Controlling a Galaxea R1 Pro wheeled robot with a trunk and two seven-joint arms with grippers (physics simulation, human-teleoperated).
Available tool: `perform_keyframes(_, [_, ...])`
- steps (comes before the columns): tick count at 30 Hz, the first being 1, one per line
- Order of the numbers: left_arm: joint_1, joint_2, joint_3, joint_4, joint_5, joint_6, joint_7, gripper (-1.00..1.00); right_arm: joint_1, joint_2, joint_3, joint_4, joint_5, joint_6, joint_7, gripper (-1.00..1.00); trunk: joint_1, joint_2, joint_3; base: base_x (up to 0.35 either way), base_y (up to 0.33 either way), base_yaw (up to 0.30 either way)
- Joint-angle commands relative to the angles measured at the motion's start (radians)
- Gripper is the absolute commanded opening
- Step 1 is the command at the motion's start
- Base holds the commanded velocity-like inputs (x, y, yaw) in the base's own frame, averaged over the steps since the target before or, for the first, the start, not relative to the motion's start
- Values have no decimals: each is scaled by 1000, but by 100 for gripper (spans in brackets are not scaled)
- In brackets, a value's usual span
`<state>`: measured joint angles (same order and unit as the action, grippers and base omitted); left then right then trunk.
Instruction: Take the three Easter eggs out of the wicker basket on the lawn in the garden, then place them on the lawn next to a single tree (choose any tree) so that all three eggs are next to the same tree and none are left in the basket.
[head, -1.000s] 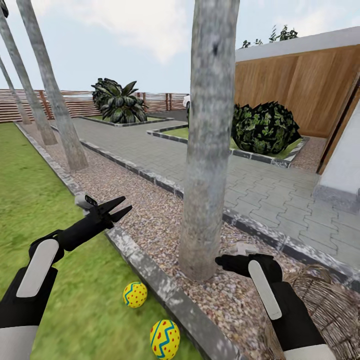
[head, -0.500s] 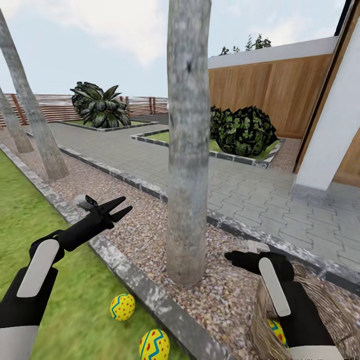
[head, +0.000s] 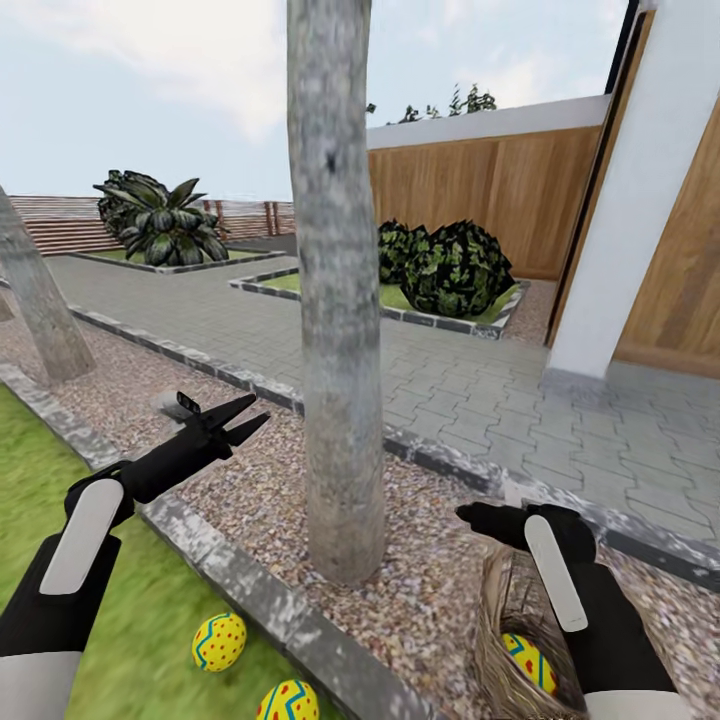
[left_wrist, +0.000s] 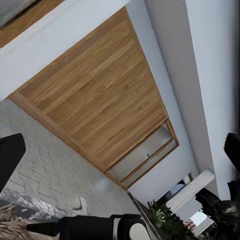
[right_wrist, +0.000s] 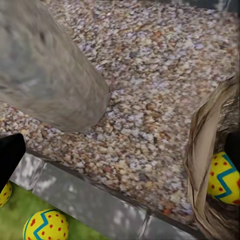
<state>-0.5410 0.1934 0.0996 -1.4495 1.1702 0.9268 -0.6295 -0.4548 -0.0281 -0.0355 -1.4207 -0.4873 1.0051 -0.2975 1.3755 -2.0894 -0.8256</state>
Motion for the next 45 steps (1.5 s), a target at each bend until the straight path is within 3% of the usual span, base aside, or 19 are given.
perform_keyframes(1, [-1, -1, 1, 0, 1, 5, -2, 100, -1, 0, 0, 0, -11, 3, -9, 100, 0, 0, 0, 0, 0, -131])
perform_keyframes(22, [0, -4, 5, 0, 3, 0, -4, 100, -1, 9, 0, 39, -13, -2, -6, 100, 0, 0, 1, 0, 0, -8])
perform_keyframes(29, [0, -4, 5, 0, 3, 0, -4, 100, -1, 6, -3, 36, -13, -2, -6, 100, 0, 0, 3, 0, 0, -240])
perform_keyframes(40, [0, -4, 6, 0, 3, 0, -4, 100, -1, 4, -33, 35, -11, 0, -10, 100, 0, 0, 11, 0, 0, -276])
perform_keyframes(45, [0, -4, 5, 0, 3, 0, -4, 100, -1, 4, -71, 37, -9, 0, -30, 100, 0, 0, 13, 0, 0, -260])
